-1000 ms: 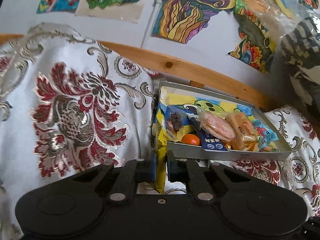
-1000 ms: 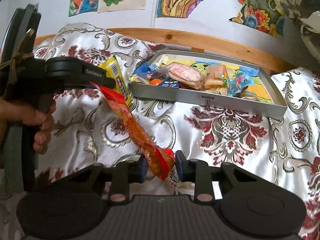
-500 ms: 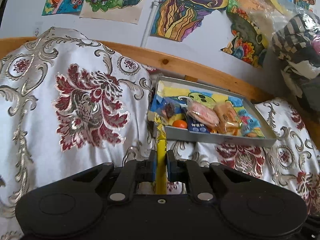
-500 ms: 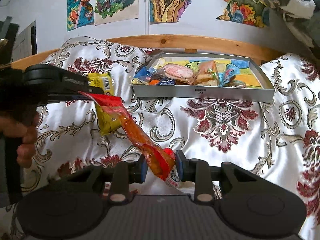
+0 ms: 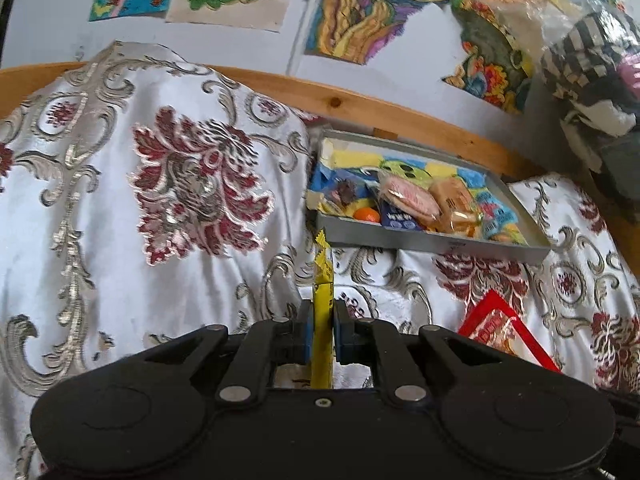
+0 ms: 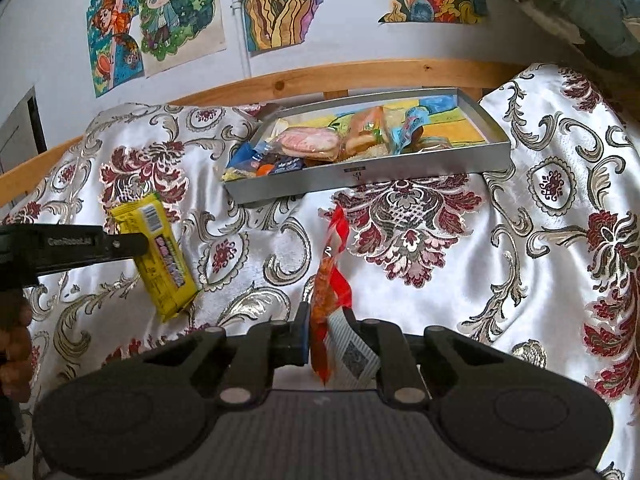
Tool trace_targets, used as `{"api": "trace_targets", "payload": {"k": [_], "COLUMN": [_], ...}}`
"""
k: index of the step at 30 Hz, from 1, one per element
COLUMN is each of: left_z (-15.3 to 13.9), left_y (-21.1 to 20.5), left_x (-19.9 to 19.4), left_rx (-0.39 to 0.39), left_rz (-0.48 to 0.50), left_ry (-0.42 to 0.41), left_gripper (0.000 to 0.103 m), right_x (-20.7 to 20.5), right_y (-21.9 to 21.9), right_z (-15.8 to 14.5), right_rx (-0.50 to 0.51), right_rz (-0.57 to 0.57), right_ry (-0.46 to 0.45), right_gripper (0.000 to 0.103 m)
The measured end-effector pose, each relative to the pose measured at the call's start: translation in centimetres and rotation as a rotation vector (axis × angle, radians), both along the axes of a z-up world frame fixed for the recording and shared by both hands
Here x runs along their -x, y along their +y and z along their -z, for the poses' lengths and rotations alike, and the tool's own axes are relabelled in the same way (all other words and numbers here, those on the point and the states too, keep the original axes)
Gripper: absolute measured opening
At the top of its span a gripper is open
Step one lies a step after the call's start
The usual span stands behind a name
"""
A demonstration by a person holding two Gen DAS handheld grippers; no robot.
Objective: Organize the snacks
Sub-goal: 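Lift the yellow pack and red bag and carry both toward the tray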
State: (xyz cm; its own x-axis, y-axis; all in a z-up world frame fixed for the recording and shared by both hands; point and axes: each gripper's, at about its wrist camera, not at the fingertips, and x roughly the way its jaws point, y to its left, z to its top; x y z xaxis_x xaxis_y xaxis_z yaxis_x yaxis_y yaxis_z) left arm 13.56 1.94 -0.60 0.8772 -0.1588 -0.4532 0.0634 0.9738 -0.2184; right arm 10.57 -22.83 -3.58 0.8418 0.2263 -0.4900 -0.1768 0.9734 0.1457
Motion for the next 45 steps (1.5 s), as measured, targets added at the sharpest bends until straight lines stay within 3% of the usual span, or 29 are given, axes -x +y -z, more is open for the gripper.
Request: {"api": "trace_targets", "payload": {"k": [8,12,16,23,26,31,34,39,45], "left_z": [3.0,4.0,3.8,3.6,3.5,3.3,3.1,2.7,1.5], "left_y": [-0.6,-0.3,-0.4,-0.5,-0.6,-0.7,-0.9,-0.8,-1.1], "left_x": [-1.8,-2.4,-2.3,-1.9,-1.7,-1.6,-1.5,-1.4,-1.0], "left_rx": [-0.035,-0.017,-0.016,-0.007,-0.008,-0.008,-0.011,0.025,0.04], "left_rz": [0.043,0.036,0.036,0.033,0.032,0.04,0.046,0.048,0.064], "left_ry": [0.016,0.043,0.043,0.043,0.039,0.031,0.021,0.015,-0.023], "left_gripper": [0.012,0.013,0.012,0.012,0.011,0.011,0.011,0.011,0.011], "right_x": [-0.2,-0.3,-0.4,-1.3,-1.4,-0.8,0.2,1.4,1.4], "right_y": [0.7,0.9,0.9,1.2,1.3,1.4,1.3,2.5,2.6], "right_z": [0.8,1.2,1.6,2.0,1.9,1.8,1.4,0.9,0.4], "right_rx": [0.027,0.035,0.035,0.04,0.044,0.045,0.037,0.117,0.111], "right_rz": [-0.035,-0.039,-0.03,-0.043,-0.047,-0.061,-0.074,-0.103,-0.089], "right_ry": [-0.003,0.008,0.016,0.031,0.022,-0.01,-0.079,-0.169,-0.183], "right_gripper": [0.016,0.017,0.027,0.027,0.018,0.017,0.017,0.017,0.017]}}
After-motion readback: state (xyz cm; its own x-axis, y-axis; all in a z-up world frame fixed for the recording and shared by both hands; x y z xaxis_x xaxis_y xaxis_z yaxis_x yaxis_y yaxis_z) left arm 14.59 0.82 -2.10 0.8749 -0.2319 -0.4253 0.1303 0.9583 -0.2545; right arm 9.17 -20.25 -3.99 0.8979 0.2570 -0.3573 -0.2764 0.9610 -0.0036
